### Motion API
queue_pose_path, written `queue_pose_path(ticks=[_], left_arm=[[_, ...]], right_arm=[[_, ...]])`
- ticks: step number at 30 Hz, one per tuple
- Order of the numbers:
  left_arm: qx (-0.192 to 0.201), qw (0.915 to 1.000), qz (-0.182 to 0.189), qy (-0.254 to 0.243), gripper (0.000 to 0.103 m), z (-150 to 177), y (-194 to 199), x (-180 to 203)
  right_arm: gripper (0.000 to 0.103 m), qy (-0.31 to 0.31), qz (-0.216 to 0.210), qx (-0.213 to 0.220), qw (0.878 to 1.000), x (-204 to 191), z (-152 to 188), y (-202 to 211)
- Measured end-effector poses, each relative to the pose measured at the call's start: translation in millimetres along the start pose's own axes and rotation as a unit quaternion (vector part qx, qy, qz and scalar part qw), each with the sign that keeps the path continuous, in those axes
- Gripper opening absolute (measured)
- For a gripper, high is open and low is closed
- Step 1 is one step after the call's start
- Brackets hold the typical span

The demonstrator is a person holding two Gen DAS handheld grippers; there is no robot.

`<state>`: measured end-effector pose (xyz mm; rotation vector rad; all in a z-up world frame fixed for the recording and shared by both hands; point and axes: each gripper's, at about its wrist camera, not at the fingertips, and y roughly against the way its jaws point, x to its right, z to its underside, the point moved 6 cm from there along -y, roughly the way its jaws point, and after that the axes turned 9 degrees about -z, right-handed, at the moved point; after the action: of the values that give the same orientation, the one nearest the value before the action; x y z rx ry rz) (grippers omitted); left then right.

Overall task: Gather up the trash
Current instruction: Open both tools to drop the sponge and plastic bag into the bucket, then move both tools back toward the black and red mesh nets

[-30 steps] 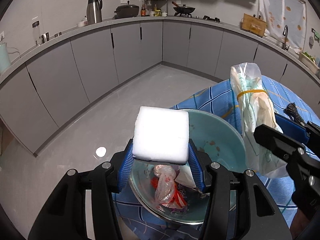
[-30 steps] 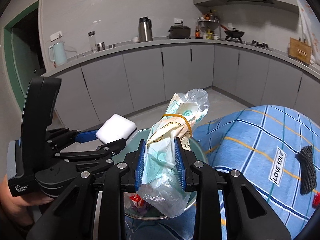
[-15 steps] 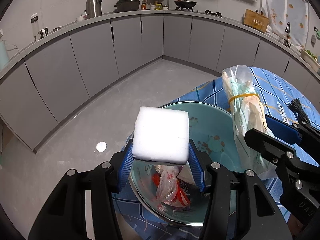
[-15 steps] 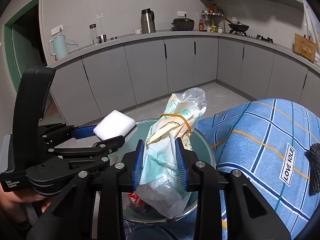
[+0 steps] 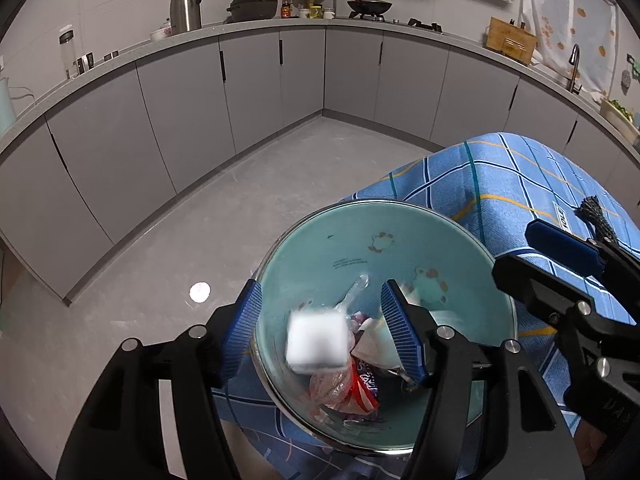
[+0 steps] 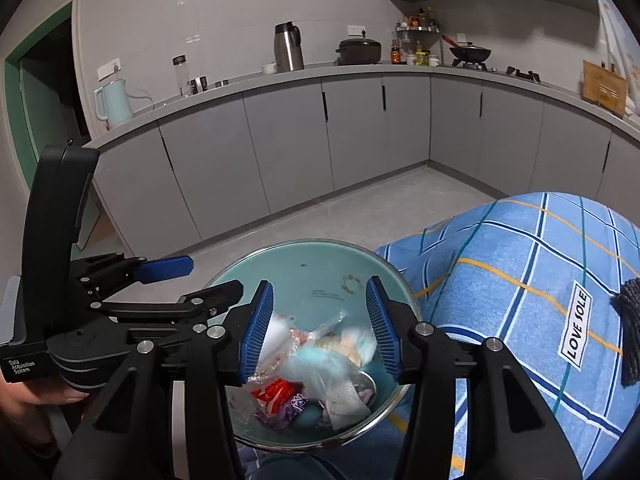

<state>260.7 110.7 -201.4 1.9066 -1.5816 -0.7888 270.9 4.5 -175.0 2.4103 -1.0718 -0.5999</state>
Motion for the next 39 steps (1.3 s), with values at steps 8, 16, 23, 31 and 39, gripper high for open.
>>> queue_pose_path(ticks=[8, 16, 23, 31, 39], left_arm=[[0.003, 1.0, -0.006, -0.002, 0.071, 0.7, 0.9, -0.1], [0.011, 0.9999, -0.011, -0.002, 0.078, -0.8, 8.3, 1.3], [0.02, 0.9997, -0.008, -0.013, 0.085, -2.9, 18.9, 12.4], [0.03, 0.9991, -0.003, -0.028, 0.088, -7.3, 29.7, 30.2], [0.039, 0.998, 0.015, -0.047, 0.089, -12.7, 38.1, 59.8]], right_arm=[[0.05, -0.016, 0.015, 0.005, 1.0, 8.9, 5.1, 9.4], [0.053, -0.035, 0.035, 0.009, 0.999, 17.0, 9.3, 20.1], [0.059, -0.042, 0.047, 0.02, 0.998, 23.9, 12.0, 39.2], [0.06, -0.058, 0.07, 0.03, 0.995, 37.9, 16.3, 60.4], [0.06, -0.084, 0.101, 0.043, 0.99, 61.3, 24.4, 85.2]])
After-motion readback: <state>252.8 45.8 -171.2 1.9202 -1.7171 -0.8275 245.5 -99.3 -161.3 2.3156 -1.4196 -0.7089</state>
